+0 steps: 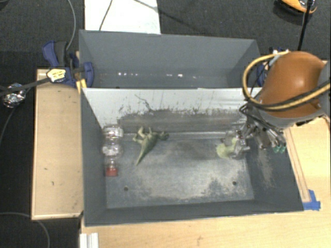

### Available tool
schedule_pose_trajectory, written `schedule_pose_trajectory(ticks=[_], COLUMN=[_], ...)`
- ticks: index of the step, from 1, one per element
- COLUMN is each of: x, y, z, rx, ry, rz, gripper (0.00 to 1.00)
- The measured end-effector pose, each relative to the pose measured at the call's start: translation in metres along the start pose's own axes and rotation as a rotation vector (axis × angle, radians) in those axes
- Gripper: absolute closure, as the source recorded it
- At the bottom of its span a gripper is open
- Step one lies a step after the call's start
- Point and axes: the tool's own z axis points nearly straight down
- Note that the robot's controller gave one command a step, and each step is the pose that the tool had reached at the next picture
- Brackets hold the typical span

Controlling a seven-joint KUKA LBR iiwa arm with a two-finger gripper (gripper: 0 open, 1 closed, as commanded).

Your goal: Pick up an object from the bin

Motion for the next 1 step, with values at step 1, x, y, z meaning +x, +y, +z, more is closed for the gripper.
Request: schedule_pose_trajectory(ticks=[1], x=[0.0010], y=[0.0034], z=[-0.0316], rx=[-0.003], ry=[0.008], rz=[-0.006], gripper=[1.00])
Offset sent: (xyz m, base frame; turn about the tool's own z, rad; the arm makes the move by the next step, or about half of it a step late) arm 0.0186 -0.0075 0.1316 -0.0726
